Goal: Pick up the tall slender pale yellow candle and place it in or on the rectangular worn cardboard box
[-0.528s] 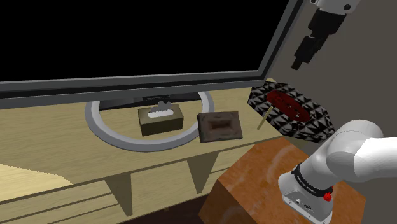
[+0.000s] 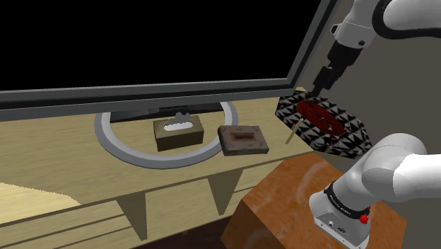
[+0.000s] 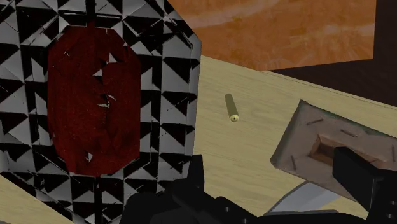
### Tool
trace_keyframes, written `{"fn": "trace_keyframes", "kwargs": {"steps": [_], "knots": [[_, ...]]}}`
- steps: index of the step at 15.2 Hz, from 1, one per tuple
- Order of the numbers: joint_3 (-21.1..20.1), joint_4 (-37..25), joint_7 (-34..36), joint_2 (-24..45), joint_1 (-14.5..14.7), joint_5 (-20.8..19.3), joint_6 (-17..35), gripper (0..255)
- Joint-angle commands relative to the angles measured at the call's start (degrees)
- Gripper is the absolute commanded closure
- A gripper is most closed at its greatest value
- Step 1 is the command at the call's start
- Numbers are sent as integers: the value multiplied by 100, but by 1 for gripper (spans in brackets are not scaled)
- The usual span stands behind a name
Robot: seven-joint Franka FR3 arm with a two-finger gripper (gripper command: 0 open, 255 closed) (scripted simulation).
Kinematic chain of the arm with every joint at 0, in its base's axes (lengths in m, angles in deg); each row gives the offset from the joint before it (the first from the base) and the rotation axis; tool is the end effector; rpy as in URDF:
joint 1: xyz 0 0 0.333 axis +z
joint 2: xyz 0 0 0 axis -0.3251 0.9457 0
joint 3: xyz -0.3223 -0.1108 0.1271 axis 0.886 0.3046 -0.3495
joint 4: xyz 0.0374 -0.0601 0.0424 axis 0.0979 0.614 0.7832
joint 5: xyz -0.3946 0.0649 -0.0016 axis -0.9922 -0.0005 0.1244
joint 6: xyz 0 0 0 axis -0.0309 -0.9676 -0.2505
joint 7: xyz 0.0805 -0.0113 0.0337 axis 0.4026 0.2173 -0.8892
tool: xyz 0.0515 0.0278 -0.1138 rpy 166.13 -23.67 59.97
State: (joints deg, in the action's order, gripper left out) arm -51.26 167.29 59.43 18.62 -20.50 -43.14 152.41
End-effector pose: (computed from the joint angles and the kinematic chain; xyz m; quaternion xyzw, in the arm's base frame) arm 0.2492 -0.0503 0.5530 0.9997 -0.0188 -0.0071 0.0117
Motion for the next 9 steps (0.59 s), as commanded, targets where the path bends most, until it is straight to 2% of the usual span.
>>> {"fn": "trace_keyframes", "kwargs": {"steps": [1,9], "knots": [[70,413,15,-46,-34,-22,411,0],[405,1805,27,237,-198,-163,2199,0]]}}
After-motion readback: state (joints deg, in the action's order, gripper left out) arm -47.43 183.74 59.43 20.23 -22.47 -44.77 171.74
